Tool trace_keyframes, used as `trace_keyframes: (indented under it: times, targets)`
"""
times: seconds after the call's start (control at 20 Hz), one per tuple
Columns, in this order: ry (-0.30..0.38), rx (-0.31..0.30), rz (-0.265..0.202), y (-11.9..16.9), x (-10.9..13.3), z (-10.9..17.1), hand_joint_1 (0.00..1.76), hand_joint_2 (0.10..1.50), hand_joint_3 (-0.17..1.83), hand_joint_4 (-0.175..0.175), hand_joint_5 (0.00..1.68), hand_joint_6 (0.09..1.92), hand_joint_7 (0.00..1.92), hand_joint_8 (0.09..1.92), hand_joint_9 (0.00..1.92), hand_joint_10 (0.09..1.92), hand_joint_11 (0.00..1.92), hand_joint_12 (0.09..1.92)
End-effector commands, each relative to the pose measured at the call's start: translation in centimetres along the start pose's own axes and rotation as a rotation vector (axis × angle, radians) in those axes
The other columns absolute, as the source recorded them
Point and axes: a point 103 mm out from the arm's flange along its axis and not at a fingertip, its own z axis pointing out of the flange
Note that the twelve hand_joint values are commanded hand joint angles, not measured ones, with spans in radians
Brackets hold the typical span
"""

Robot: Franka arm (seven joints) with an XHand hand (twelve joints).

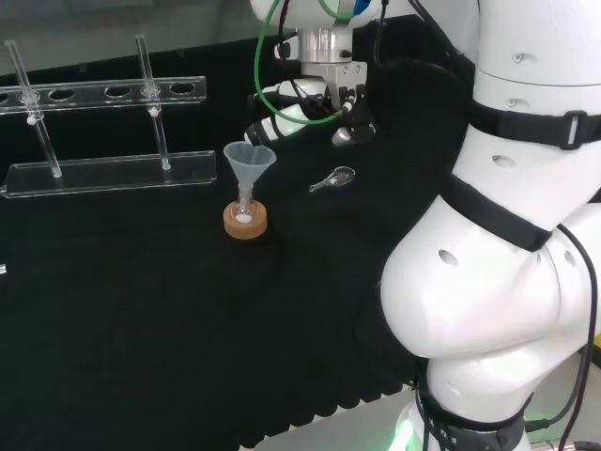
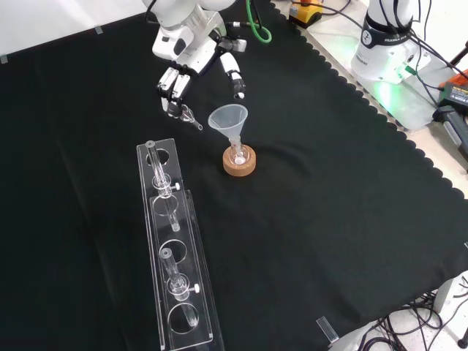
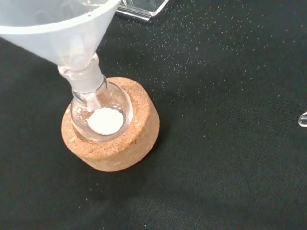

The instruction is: Remove the funnel from the round-bottom flask.

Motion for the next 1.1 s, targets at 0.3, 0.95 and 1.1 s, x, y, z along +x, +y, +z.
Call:
trace_keyframes:
  times: [0.3,0.95,1.1]
  targets:
    - [-0.018,-0.015,0.002,-0.4,0.7,1.0,0.16,0.68,0.08,-0.141,0.05,0.09,0.00,0.15,0.00,0.82,0.00,1.60]
    - [-0.042,-0.035,0.032,0.5,2.2,5.0,0.16,0.68,0.08,-0.136,0.05,0.09,0.00,0.13,0.00,0.85,0.02,1.61]
    - [-0.041,-0.034,0.032,0.5,2.2,5.1,0.17,0.69,0.08,-0.135,0.05,0.09,0.00,0.13,0.00,0.86,0.02,1.61]
